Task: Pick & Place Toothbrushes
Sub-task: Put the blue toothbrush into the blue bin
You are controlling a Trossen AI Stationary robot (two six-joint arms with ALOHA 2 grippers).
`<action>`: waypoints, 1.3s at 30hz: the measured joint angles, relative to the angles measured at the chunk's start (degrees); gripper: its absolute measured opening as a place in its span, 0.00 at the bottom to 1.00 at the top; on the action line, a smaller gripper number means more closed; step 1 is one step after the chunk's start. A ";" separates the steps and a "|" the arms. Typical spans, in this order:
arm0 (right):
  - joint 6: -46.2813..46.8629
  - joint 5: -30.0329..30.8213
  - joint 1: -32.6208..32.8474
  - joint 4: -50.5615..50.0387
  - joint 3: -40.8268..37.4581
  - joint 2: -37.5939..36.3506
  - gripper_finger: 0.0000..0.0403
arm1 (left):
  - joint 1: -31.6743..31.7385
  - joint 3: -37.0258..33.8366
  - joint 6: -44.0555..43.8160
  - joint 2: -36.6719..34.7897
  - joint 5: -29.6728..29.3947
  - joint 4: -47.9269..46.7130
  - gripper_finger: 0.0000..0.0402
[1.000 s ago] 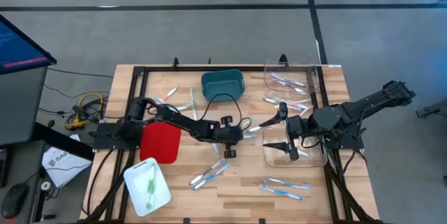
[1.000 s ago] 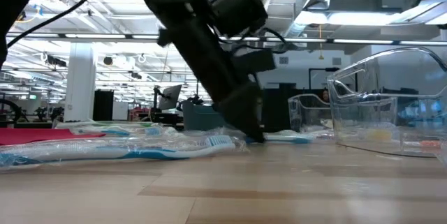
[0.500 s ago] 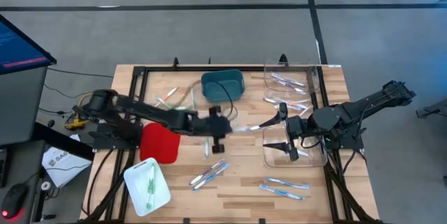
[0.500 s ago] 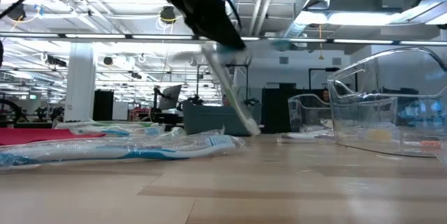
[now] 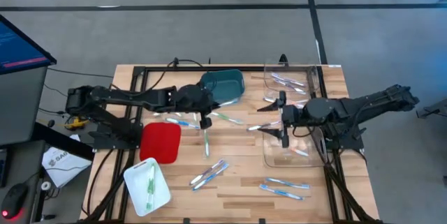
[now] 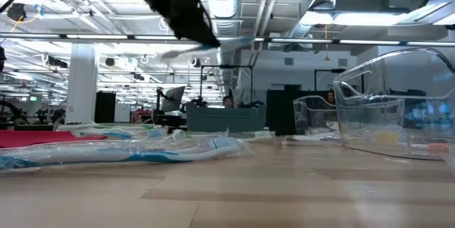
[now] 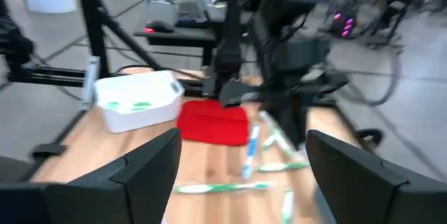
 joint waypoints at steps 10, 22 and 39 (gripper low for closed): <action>-14.17 -4.70 -8.99 0.08 -0.03 2.14 0.75 | 6.43 -2.40 5.99 0.05 -0.13 8.65 0.01; -19.89 -8.98 -24.03 3.77 -0.02 6.66 0.75 | 18.58 6.69 5.63 14.62 9.47 17.07 0.01; -20.09 -18.12 -28.27 0.68 -0.01 6.66 0.75 | 18.67 13.40 -1.68 25.97 5.34 8.79 0.01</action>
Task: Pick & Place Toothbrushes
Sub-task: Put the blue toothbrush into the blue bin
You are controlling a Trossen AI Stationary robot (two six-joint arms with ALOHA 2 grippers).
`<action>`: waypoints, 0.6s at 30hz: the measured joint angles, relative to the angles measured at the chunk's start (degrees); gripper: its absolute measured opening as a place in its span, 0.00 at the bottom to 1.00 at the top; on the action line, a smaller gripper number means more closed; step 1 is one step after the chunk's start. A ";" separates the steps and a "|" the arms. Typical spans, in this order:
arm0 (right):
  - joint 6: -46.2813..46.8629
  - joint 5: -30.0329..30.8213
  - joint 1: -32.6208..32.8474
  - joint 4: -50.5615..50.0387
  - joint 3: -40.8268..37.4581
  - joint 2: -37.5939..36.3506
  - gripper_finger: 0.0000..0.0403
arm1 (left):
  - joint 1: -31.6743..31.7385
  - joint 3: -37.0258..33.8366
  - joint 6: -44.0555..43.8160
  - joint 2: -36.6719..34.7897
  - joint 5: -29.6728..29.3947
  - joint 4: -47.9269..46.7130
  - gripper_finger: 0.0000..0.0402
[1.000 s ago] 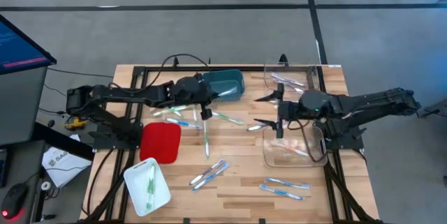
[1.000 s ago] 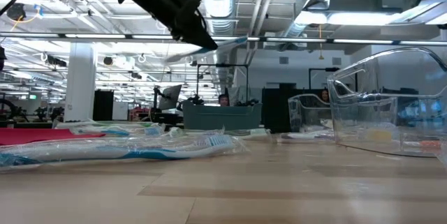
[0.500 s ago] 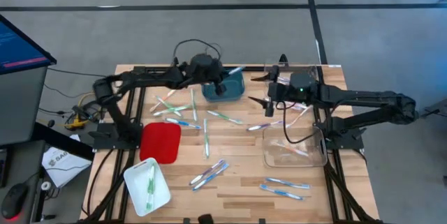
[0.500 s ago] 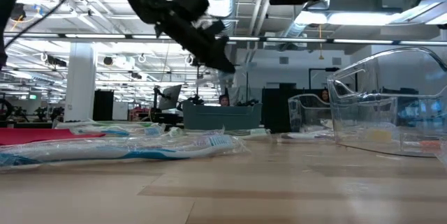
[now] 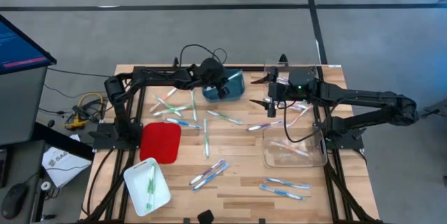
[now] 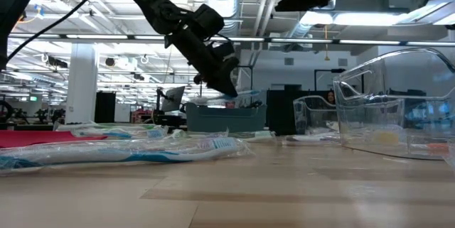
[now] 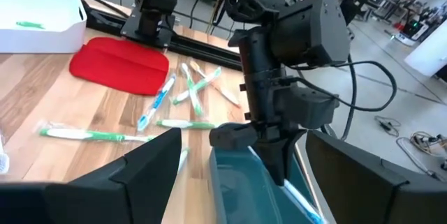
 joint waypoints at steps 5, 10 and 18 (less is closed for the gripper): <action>0.85 0.00 -0.04 -0.03 0.00 0.00 0.75 | 0.25 0.00 -0.52 0.04 0.26 -0.94 0.01; 0.95 0.00 -0.04 0.04 0.01 0.00 0.75 | 0.25 0.00 -0.37 0.07 0.26 -1.09 0.01; 0.95 0.01 -0.02 0.04 0.01 0.00 0.75 | 0.53 0.00 -0.27 0.07 0.26 -1.42 0.01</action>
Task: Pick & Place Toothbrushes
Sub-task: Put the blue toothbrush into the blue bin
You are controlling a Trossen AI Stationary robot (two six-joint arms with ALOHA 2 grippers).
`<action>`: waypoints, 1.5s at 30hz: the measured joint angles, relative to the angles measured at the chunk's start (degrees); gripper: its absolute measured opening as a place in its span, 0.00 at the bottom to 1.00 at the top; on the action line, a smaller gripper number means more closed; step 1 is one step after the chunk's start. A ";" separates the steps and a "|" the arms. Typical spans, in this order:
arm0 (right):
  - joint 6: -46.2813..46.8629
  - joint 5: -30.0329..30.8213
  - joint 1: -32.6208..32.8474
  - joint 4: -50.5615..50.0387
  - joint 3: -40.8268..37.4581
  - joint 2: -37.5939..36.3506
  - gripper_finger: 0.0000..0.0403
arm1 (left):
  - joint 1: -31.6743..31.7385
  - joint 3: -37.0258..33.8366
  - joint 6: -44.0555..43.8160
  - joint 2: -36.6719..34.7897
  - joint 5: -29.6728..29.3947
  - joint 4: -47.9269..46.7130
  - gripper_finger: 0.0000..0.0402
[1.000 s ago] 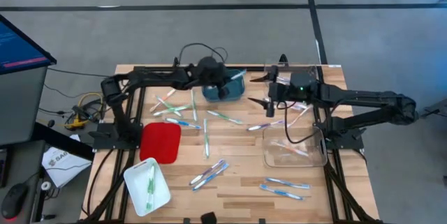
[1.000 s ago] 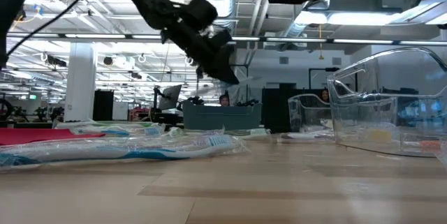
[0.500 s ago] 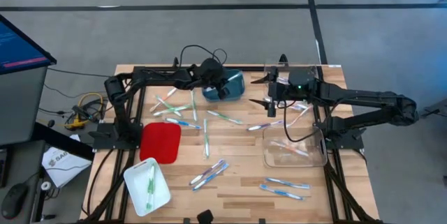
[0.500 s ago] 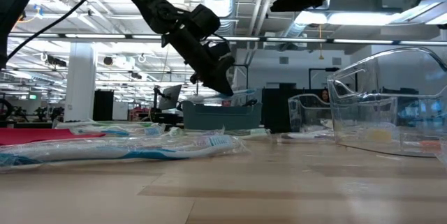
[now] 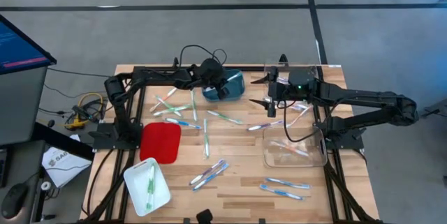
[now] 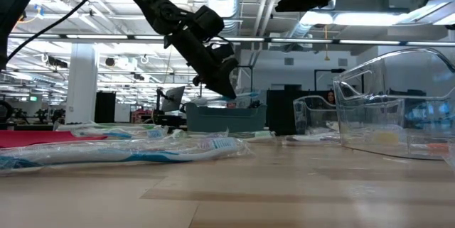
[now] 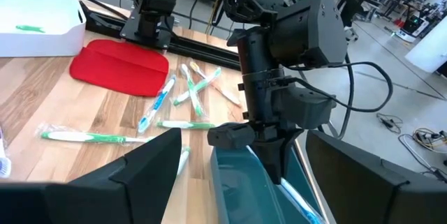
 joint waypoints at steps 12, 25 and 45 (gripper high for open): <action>-0.44 0.01 -0.32 -0.08 0.04 0.69 0.75 | 0.22 -0.13 0.00 5.85 0.00 1.36 0.01; 0.00 0.02 -2.64 0.10 0.00 2.55 0.75 | 0.70 -0.13 0.02 6.49 -0.78 2.49 0.06; 0.00 0.01 -2.42 0.02 0.04 2.45 0.75 | -0.17 -0.13 1.93 2.72 -2.62 2.47 0.36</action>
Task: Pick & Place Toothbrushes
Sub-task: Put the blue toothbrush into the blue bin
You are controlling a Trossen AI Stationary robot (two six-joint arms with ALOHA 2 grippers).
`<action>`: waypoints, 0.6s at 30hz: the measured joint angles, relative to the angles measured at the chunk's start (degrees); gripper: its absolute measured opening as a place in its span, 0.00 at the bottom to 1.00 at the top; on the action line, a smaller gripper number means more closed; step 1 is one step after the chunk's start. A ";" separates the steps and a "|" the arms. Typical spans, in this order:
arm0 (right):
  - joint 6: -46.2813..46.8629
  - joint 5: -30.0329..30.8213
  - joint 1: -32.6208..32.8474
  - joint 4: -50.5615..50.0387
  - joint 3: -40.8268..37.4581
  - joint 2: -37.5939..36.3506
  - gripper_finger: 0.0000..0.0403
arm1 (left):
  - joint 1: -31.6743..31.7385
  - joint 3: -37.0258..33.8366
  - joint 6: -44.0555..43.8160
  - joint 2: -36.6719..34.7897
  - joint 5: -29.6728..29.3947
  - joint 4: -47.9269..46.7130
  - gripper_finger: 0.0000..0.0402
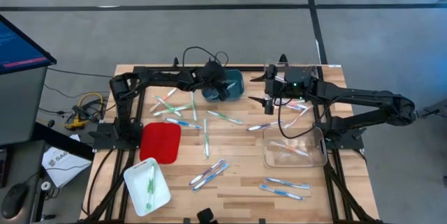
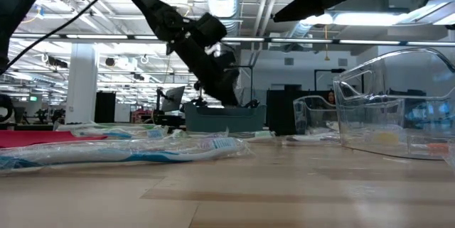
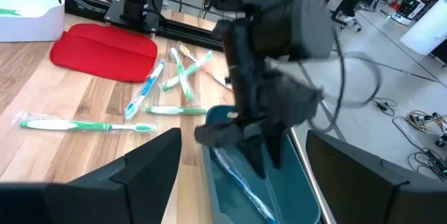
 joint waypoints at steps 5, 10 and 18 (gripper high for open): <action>0.00 0.00 0.32 0.00 0.00 0.00 0.75 | -0.16 0.02 1.45 -4.88 0.00 0.08 0.36; 0.00 -0.02 0.32 0.00 0.00 0.00 0.75 | -1.31 0.00 2.23 -8.40 0.05 -0.02 0.36; 0.00 -0.04 0.98 0.02 0.00 0.00 0.75 | -4.01 -4.45 5.91 -12.90 1.61 -0.01 0.36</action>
